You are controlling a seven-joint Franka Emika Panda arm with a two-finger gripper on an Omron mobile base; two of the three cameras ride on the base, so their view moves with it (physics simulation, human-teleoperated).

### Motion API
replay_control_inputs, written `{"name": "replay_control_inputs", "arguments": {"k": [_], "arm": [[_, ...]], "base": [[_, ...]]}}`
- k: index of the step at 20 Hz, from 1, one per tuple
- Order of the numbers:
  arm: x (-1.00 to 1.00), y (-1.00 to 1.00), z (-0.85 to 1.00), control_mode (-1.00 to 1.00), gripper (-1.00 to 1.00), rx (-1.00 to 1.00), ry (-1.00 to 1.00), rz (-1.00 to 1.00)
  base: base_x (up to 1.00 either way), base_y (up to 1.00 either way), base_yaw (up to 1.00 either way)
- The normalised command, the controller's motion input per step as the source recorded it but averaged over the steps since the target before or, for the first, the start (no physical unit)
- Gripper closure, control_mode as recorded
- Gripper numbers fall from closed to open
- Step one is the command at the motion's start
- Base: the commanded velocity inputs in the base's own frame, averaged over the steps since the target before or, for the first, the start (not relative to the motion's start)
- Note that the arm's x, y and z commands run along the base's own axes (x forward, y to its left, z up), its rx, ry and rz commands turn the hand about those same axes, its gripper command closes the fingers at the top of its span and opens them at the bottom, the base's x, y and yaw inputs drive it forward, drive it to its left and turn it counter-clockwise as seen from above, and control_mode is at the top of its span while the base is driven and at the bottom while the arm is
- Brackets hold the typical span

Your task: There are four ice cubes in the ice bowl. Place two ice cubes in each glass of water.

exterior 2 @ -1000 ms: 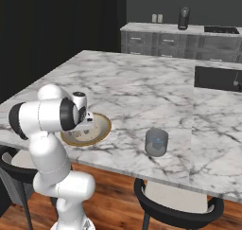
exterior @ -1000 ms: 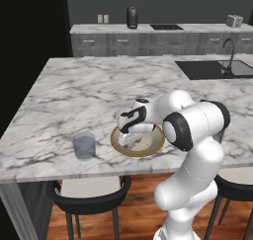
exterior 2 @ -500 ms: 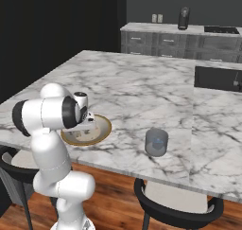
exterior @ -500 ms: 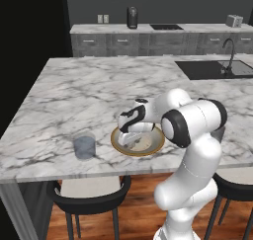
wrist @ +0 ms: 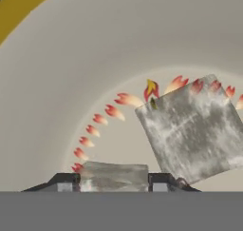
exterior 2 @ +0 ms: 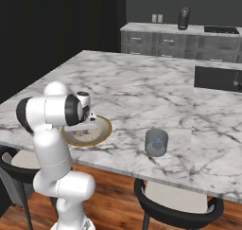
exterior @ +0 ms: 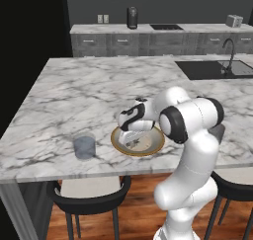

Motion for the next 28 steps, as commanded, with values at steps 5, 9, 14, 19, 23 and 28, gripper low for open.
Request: {"name": "replay_control_inputs", "arguments": {"k": [5,9,14,19,23,28], "arm": [[0.00,0.00,-0.39,-1.00,1.00,0.00,0.04,0.00],[-0.26,0.01,0.24,-1.00,1.00,0.00,0.00,0.00],[-0.54,0.07,0.80,-1.00,1.00,0.00,0.01,0.00],[-0.56,0.00,1.00,-1.00,1.00,0.00,0.17,0.00],[-0.62,0.23,0.78,-1.00,1.00,0.00,-0.01,0.00],[-0.15,0.76,0.43,-1.00,1.00,-0.01,-0.02,0.04]], "base": [[0.00,0.00,0.00],[0.00,0.00,0.00],[0.00,0.00,0.00],[0.00,0.00,0.00],[0.00,0.00,0.00],[0.00,0.00,0.00]]}}
